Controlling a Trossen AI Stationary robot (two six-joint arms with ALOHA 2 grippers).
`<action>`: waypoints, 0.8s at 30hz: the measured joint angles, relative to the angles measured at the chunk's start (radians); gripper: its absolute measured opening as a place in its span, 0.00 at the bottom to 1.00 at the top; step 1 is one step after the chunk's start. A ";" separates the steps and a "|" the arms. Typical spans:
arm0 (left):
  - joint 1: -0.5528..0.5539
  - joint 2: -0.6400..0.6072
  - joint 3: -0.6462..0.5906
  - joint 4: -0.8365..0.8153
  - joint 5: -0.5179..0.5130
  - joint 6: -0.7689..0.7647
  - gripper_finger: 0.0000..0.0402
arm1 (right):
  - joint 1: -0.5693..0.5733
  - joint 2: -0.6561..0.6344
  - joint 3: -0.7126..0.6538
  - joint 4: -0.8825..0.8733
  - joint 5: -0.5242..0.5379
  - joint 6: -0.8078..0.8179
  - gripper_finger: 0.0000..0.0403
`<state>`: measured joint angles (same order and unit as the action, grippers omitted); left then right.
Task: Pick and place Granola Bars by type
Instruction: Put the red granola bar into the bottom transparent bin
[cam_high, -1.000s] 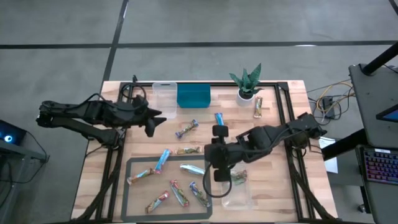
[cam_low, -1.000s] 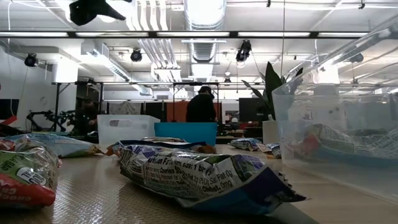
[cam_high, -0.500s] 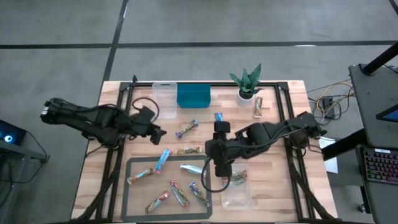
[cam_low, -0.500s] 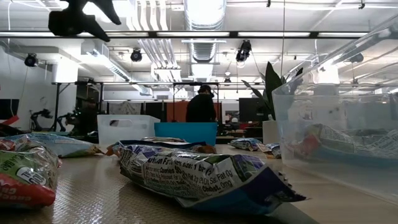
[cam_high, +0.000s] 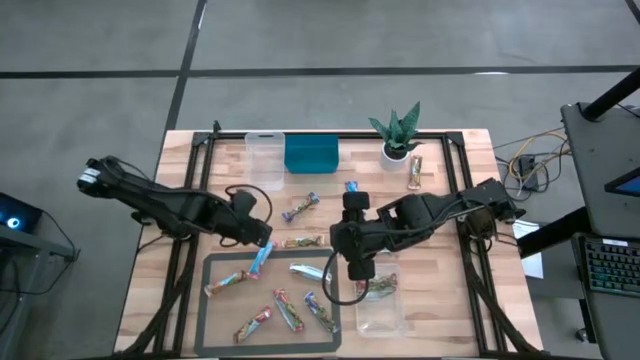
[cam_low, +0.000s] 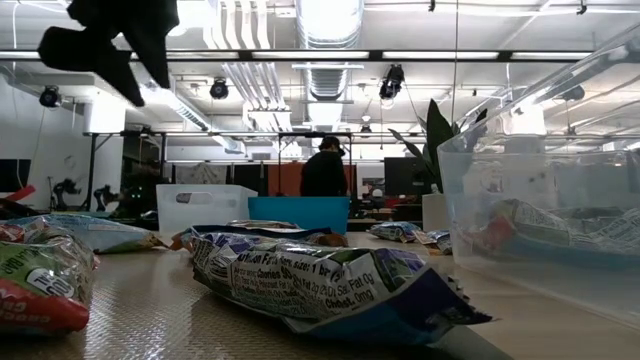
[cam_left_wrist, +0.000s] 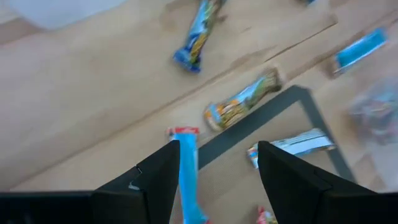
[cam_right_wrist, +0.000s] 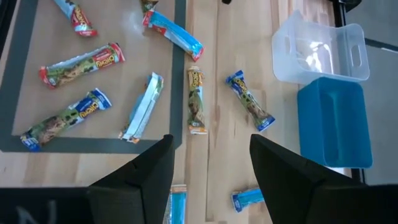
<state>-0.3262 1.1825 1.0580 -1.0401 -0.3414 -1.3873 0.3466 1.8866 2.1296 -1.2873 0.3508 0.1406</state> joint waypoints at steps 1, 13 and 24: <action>-0.009 0.012 0.000 -0.007 0.000 -0.018 0.49 | 0.000 0.000 0.000 0.000 0.000 -0.007 0.50; -0.122 0.150 -0.079 0.023 0.001 -0.197 0.49 | -0.003 0.000 0.000 -0.011 0.000 -0.066 0.50; -0.156 0.205 -0.215 0.231 0.028 -0.270 0.49 | -0.022 0.000 -0.008 -0.004 -0.008 -0.066 0.50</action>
<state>-0.4820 1.3877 0.8429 -0.8093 -0.3136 -1.6576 0.3246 1.8866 2.1220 -1.2910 0.3432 0.0750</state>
